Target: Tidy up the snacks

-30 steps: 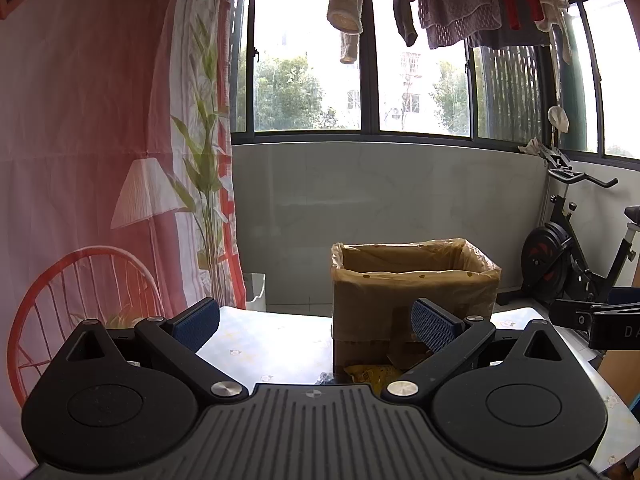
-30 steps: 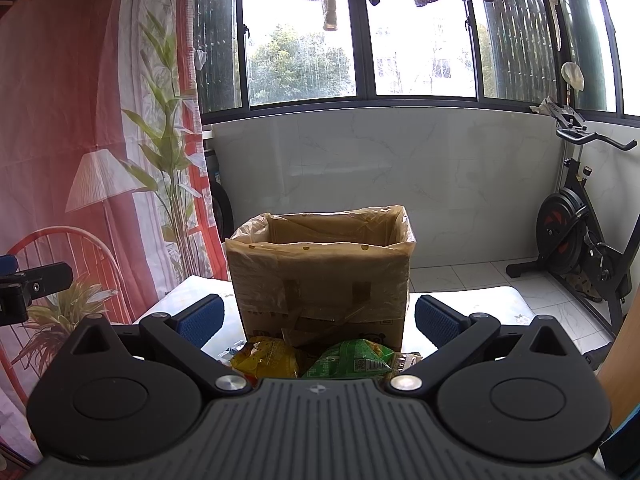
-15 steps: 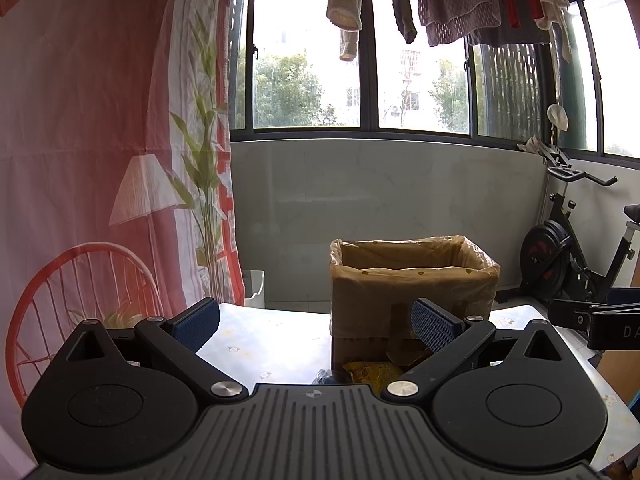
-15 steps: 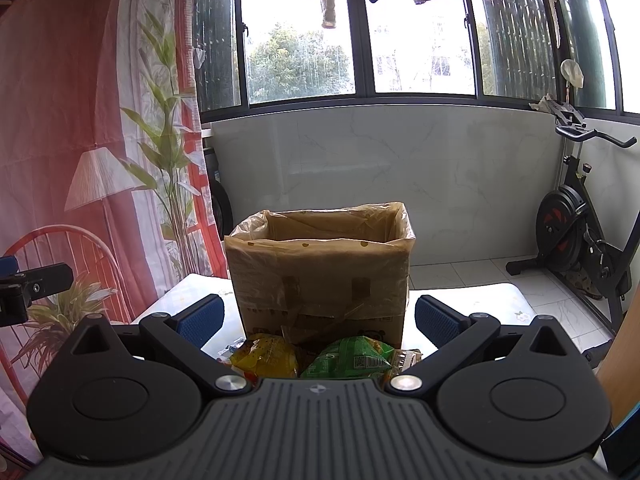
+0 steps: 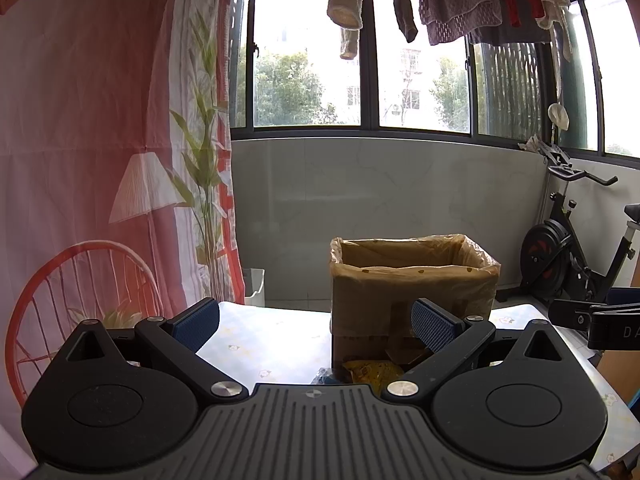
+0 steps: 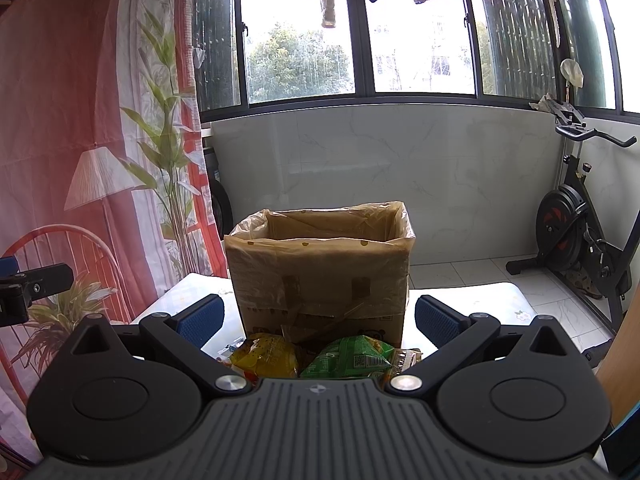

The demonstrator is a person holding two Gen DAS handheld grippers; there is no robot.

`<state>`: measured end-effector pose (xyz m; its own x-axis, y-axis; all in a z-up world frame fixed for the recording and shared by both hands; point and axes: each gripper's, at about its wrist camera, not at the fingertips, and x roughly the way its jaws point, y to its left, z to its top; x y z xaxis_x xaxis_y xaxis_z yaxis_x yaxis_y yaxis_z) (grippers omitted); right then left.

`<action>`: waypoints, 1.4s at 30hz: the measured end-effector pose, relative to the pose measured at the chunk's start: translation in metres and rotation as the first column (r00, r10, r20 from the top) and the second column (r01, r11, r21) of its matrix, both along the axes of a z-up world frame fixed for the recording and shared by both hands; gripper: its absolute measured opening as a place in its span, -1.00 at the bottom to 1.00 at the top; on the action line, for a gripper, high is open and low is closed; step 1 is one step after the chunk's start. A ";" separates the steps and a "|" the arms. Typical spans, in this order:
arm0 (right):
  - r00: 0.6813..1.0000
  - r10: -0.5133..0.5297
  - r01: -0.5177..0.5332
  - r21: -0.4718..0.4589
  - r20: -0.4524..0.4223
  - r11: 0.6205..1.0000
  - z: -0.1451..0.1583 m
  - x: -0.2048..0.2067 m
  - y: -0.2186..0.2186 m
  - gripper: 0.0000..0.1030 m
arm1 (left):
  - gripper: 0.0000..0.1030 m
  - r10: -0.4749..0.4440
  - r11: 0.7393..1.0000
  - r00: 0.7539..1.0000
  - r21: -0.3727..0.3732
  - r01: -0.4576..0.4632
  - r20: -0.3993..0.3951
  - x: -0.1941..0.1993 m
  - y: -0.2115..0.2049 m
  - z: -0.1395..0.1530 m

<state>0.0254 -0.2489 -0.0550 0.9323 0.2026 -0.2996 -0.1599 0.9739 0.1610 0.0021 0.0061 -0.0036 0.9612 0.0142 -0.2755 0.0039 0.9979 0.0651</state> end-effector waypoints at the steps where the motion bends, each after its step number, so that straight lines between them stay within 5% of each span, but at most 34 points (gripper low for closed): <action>1: 1.000 0.000 0.000 0.000 0.000 1.000 0.000 0.000 0.000 1.00 | 1.00 0.001 1.000 1.000 0.000 -0.001 -0.001 0.000 0.000 0.000; 19: 0.998 -0.020 0.016 0.079 0.058 0.997 -0.042 0.022 -0.009 1.00 | 0.99 0.111 0.994 0.992 0.012 -0.110 -0.066 0.046 0.021 -0.038; 29: 0.999 0.021 -0.019 0.051 -0.049 0.999 -0.109 0.067 0.003 1.00 | 0.87 0.123 0.984 0.979 -0.110 -0.142 -0.163 0.081 0.049 -0.089; 42: 0.985 0.057 -0.054 0.020 -0.164 0.998 -0.181 0.114 0.017 1.00 | 0.86 0.079 0.996 0.973 -0.031 -0.088 -0.215 0.109 0.036 -0.136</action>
<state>0.1397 -0.2314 -0.2363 0.8580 0.2583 -0.4440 -0.1837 0.9615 0.2045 0.1114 0.0421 -0.1396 0.8761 0.0767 -0.4760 -0.0698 0.9970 0.0322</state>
